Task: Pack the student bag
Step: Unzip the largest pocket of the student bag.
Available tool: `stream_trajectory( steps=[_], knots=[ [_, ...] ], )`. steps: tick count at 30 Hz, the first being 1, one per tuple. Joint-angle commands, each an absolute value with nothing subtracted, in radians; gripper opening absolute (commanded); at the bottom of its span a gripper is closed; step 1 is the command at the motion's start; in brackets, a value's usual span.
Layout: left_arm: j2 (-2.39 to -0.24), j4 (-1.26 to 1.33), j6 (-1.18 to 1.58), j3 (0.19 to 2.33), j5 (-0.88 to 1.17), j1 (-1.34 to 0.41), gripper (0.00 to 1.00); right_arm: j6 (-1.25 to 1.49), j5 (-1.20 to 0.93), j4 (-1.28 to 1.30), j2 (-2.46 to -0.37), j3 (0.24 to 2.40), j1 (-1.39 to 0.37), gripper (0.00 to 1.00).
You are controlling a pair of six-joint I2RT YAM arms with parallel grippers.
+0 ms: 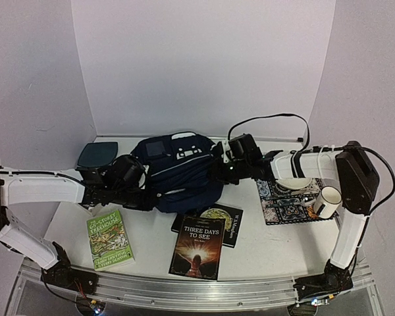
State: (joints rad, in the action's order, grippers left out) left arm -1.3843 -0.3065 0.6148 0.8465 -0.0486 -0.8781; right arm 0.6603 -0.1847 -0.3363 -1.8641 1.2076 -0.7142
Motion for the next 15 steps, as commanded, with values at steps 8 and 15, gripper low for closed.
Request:
stream_trajectory(
  steps=[8,15],
  knots=[
    [-1.378,-0.397,0.437,0.906,0.041,-0.738,0.0,0.486,-0.215,-0.2,-1.848,1.363,-0.598,0.02],
    [-1.412,-0.335,0.372,1.002,0.113,-0.738,0.01,0.415,-0.207,-0.158,-1.785,1.315,-0.628,0.32]
  ],
)
